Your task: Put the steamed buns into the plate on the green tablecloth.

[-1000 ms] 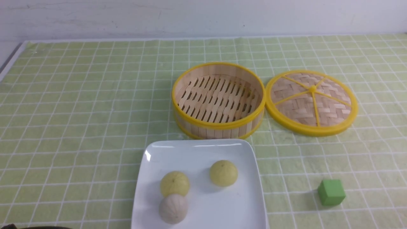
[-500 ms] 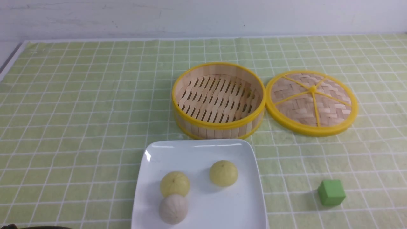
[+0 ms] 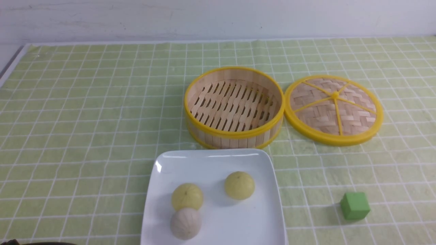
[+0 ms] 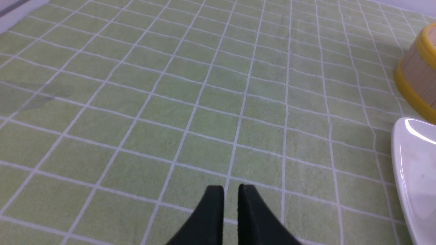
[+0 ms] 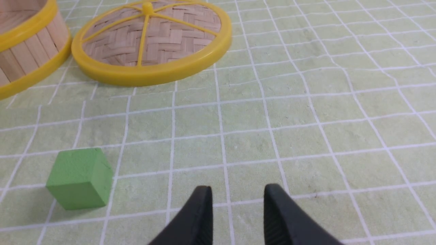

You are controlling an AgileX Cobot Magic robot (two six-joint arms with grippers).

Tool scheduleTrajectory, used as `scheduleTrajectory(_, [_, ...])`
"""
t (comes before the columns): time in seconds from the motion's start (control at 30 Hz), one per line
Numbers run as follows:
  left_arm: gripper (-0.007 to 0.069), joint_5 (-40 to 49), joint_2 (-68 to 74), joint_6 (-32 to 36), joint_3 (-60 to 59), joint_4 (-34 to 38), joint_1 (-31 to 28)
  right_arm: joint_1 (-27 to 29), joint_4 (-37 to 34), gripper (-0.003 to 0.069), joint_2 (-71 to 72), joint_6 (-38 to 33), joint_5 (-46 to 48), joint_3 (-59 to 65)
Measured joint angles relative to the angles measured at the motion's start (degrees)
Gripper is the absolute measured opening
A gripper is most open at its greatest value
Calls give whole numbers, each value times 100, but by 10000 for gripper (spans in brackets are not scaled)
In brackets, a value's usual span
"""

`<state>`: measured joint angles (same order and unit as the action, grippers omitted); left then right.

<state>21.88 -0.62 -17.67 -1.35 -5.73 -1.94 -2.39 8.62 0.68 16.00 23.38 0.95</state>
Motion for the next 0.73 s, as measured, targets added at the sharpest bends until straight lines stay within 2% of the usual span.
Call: scheduleTrajectory(0.73, [125,2,0,0,0,0,0,0,0,239,0,0,0,0])
